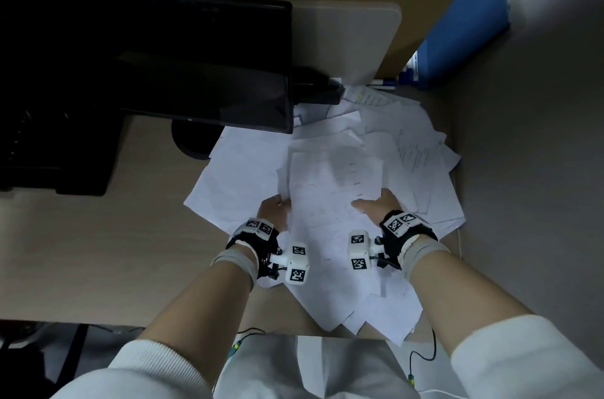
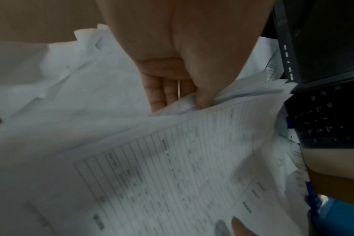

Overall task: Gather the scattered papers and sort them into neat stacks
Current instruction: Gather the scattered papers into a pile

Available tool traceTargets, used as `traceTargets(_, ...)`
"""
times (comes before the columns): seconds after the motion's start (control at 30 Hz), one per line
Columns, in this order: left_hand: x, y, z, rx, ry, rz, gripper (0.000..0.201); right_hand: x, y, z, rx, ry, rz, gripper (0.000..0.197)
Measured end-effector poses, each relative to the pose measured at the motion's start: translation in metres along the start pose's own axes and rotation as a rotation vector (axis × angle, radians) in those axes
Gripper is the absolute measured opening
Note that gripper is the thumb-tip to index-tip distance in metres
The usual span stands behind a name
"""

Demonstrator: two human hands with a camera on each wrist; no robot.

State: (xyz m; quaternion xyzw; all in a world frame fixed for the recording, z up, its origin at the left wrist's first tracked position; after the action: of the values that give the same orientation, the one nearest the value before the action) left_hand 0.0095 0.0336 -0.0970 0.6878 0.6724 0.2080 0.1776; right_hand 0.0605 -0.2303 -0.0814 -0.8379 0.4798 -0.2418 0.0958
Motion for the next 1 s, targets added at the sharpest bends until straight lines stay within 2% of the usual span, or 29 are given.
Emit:
traceTargets(0.07,-0.001,0.001,-0.006,-0.005,-0.017,0.056,0.021,-0.008,-0.004,0.0,0.009,-0.039,-0.017,0.066)
traceTargets(0.13,0.003,-0.002,-0.009,0.012,-0.013,0.051,0.011,-0.014,-0.004,0.001,0.007,-0.075,-0.066,0.045)
traceTargets(0.23,0.015,-0.006,-0.01,0.004,0.046,-0.014,0.018,-0.013,0.001,-0.002,-0.018,-0.05,-0.092,0.028)
traceTargets(0.33,0.029,0.0,-0.013,-0.066,0.193,0.094,0.029,0.01,0.011,-0.009,-0.069,0.105,-0.129,0.035)
traceTargets(0.47,0.029,0.009,-0.012,-0.084,0.244,0.18,0.024,0.043,0.023,-0.025,-0.144,0.205,-0.146,0.034)
traceTargets(0.5,0.025,0.013,-0.015,-0.085,0.236,0.188,0.022,0.047,0.021,-0.033,-0.17,0.204,-0.123,0.032)
traceTargets(0.57,0.016,0.016,-0.015,-0.072,0.197,0.178,0.015,0.052,0.023,-0.031,-0.177,0.217,-0.224,0.031)
traceTargets(0.67,0.005,0.006,-0.008,0.01,0.117,0.173,0.013,0.045,0.036,-0.031,-0.226,0.197,0.073,0.04)
traceTargets(0.77,0.006,-0.019,0.02,0.086,0.049,0.189,0.025,0.036,0.043,-0.027,-0.253,0.233,0.249,0.057)
traceTargets(0.83,0.003,-0.015,0.016,0.087,0.019,0.264,0.027,0.036,0.044,-0.025,-0.275,0.237,0.303,0.069)
traceTargets(0.93,-0.001,-0.005,0.0,0.062,0.009,0.317,0.033,0.033,0.041,-0.022,-0.215,0.211,0.332,0.071)
traceTargets(1.0,-0.001,-0.005,-0.005,0.043,-0.012,0.268,0.033,0.035,0.04,-0.023,-0.146,0.269,0.328,0.066)
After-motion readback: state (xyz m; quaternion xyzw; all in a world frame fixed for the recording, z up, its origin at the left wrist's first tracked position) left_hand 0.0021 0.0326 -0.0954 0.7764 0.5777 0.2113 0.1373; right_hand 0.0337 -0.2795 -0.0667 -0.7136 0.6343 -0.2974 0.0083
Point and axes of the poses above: each hand's wrist, its own z-axis towards the middle knuckle, its own x-axis out of the back of the hand, y = z × x, the point moved 7 cm from there along z, towards the middle knuckle, and after that the axes turned 10 degrees about -y, right-handed, at the moved point
